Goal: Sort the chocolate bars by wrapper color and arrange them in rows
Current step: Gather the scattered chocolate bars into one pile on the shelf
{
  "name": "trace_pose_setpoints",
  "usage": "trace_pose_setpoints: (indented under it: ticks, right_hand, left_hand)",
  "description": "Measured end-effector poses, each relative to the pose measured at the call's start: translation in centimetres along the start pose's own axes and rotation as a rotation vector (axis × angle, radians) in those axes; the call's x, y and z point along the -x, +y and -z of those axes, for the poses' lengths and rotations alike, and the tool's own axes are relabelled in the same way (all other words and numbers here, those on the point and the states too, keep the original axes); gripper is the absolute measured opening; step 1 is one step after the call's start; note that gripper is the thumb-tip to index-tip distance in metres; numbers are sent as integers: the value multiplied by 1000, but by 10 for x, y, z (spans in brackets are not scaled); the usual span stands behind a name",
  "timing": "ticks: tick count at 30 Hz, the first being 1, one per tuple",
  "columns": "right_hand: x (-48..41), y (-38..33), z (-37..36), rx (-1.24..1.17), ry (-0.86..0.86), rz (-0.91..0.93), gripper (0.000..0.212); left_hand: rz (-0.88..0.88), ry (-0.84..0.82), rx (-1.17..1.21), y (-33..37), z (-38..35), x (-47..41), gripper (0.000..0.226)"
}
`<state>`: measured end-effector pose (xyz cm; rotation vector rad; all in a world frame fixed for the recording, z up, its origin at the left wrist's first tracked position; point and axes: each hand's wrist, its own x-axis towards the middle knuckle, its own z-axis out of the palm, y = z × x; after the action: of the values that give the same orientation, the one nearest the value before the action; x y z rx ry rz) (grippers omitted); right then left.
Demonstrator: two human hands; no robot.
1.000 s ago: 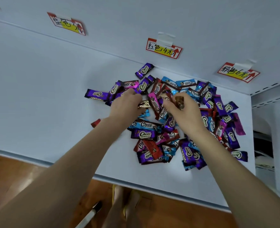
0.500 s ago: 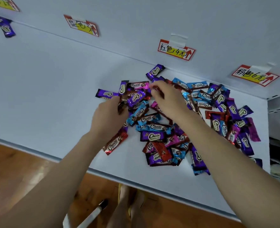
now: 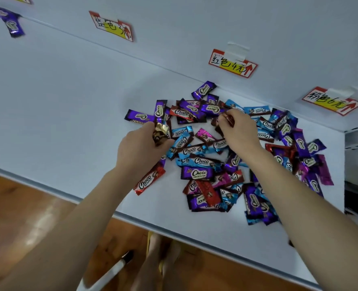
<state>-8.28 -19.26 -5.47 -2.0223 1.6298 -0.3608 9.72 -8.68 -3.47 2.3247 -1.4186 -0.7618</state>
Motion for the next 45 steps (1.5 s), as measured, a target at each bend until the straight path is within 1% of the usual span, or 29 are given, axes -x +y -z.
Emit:
trace_pose_setpoints:
  ticks: [3, 6, 9, 11, 12, 13, 15, 17, 19, 21, 23, 26, 30, 33, 38, 42, 45]
  right_hand:
    - [19, 9, 16, -175, 98, -29, 23]
    - [47, 30, 34, -225, 141, -90, 22]
    - [83, 51, 47, -246, 129, -156, 20]
    - [109, 63, 53, -277, 117, -189, 15]
    - [122, 68, 55, -293, 115, -203, 12]
    - [134, 74, 56, -292, 118, -208, 9]
    - [155, 85, 57, -232, 127, -220, 8]
    - [172, 95, 55, -189, 126, -269, 15]
    - [182, 100, 51, -154, 128, -327, 23]
    - [189, 100, 44, -99, 107, -331, 26]
    - [195, 95, 34, -50, 68, -283, 26]
    - [197, 90, 28, -63, 82, -276, 26]
    - [194, 93, 32, -73, 115, -317, 27]
    - [193, 95, 35, -97, 124, -318, 25]
    - [191, 87, 35, -195, 124, -311, 22]
    - [190, 79, 30, -95, 5, -272, 28]
    - [186, 77, 29, -64, 5, -212, 22]
  left_hand:
    - [-90, -19, -41, 12, -7, 4, 26]
    - [-259, -107, -94, 32, -15, 15, 26]
    - [-417, -300, -260, 52, -28, 32, 37]
    - [-460, -394, -412, 60, -40, 40, 44]
    - [-461, -404, -457, 63, -44, 41, 45]
    - [-446, -385, -472, 65, -47, 42, 46]
    - [-404, -288, -457, 68, -50, 38, 47]
    - [-370, -193, -433, 70, -53, 34, 49]
    - [-369, -154, -416, 73, -57, 32, 48]
    - [-380, -142, -390, 76, -61, 33, 44]
    - [-393, -133, -349, 79, -64, 38, 39]
    - [-444, -140, -310, 79, -68, 47, 33]
    - [-496, -217, -441, 76, -73, 54, 35]
    - [-436, -231, -468, 73, -73, 52, 37]
    - [-363, -126, -436, 71, -70, 50, 27]
    - [-328, -89, -416, 66, -69, 51, 25]
    - [-321, -84, -395, 63, -68, 50, 25]
